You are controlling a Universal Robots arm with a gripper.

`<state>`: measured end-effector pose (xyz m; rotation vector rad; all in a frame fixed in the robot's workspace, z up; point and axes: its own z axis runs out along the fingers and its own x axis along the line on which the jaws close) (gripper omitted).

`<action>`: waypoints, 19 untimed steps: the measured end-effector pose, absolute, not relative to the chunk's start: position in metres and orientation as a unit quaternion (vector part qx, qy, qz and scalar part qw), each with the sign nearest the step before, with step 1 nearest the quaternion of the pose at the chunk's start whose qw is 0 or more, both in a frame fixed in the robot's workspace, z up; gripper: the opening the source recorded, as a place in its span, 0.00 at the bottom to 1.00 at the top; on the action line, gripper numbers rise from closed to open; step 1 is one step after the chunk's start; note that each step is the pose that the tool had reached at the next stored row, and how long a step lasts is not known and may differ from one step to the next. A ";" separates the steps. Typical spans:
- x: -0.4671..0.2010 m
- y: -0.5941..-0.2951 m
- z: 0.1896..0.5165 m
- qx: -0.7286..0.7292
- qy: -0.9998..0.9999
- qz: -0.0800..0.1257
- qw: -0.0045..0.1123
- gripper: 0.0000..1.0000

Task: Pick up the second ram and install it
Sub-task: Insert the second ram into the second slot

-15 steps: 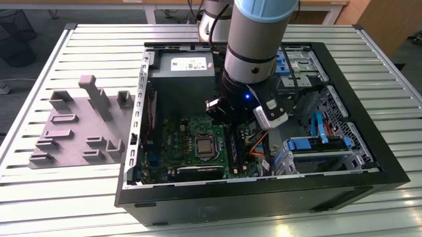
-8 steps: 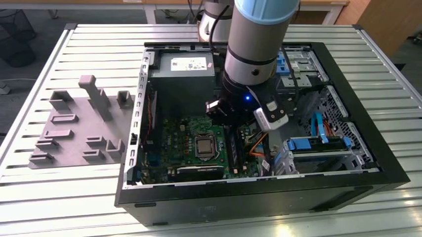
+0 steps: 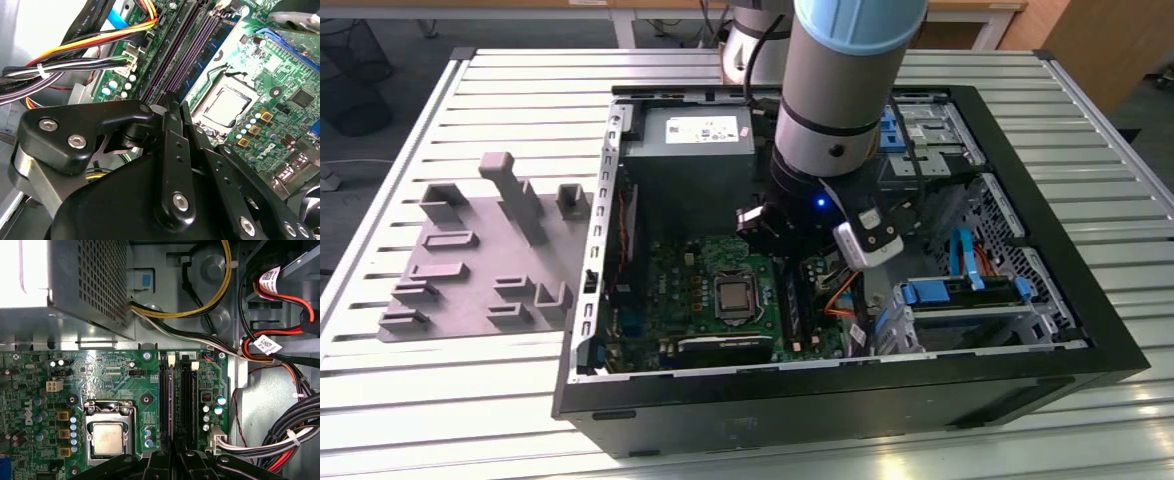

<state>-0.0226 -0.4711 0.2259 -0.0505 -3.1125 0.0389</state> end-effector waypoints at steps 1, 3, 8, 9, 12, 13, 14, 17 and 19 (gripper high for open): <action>-0.023 -0.471 0.226 -0.016 -1.000 0.012 0.014 0.14; -0.023 -0.471 0.226 -0.016 -1.000 0.012 0.015 0.14; -0.023 -0.471 0.222 -0.005 -1.000 0.010 0.016 0.14; -0.023 -0.471 0.221 -0.002 -1.000 0.010 0.016 0.14; -0.023 -0.471 0.218 -0.001 -1.000 0.010 0.016 0.14; -0.023 -0.471 0.218 -0.001 -1.000 0.010 0.016 0.14; -0.023 -0.471 0.217 -0.001 -1.000 0.010 0.016 0.14; -0.023 -0.471 0.217 -0.001 -1.000 0.010 0.016 0.14; -0.022 -0.471 0.216 -0.001 -1.000 0.010 0.016 0.14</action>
